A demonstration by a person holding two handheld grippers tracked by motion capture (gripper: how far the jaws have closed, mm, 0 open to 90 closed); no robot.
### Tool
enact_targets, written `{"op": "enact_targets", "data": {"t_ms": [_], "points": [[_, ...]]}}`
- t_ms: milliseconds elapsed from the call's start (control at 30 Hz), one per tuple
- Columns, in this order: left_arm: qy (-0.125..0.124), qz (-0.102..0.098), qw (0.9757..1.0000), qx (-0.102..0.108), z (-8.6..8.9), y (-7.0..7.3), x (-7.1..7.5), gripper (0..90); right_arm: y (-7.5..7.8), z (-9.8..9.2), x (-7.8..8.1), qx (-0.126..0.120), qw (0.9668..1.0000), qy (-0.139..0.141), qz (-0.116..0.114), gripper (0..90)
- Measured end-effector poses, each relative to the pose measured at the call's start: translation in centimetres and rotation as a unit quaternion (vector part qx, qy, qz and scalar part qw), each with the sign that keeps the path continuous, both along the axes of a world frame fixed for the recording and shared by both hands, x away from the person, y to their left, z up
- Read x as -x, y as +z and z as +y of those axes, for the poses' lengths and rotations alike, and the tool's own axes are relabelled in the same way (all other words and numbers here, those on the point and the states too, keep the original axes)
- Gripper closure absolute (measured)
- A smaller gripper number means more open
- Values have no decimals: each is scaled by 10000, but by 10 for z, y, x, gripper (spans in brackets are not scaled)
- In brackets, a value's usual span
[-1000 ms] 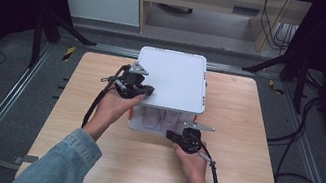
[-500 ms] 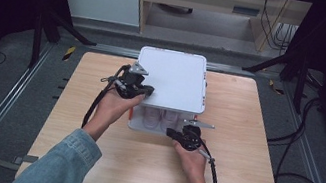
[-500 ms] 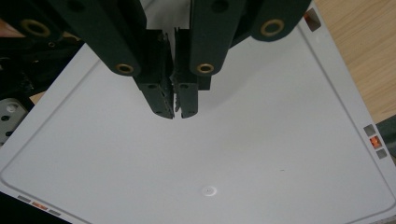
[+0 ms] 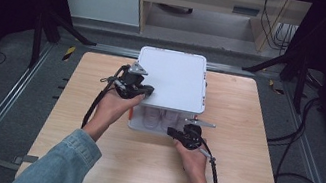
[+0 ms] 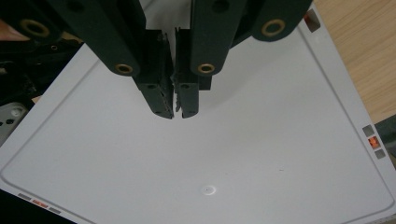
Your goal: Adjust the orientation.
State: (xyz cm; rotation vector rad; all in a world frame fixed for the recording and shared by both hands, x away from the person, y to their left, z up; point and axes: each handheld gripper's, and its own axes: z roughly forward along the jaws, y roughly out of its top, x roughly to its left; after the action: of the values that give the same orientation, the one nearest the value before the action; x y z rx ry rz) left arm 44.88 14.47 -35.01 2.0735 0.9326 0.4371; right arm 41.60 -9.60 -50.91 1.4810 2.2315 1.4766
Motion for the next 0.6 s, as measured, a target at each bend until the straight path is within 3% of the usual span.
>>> {"op": "enact_targets", "data": {"t_ms": [167,267,367,400,467,533,600], "points": [[41,-34,10000,32,2,0,0,791,3,-1,1,-13,10000,37,-81,862],[108,-156,9997,128,5,-3,1,653,5,-1,2,7,9999,54,-92,765],[127,-251,9994,205,7,-3,2,493,6,-1,3,0,9999,66,-86,722],[212,-333,9987,325,9,-1,3,432,8,-1,4,3,9999,47,-101,655],[239,-362,9984,369,11,0,3,394,9,-1,4,14,9999,38,-115,627],[323,-468,9976,385,15,2,3,279,12,-1,5,69,9999,-1,-145,519],[348,-493,9975,379,17,3,3,251,13,-1,5,94,9998,-11,-160,487]]}}
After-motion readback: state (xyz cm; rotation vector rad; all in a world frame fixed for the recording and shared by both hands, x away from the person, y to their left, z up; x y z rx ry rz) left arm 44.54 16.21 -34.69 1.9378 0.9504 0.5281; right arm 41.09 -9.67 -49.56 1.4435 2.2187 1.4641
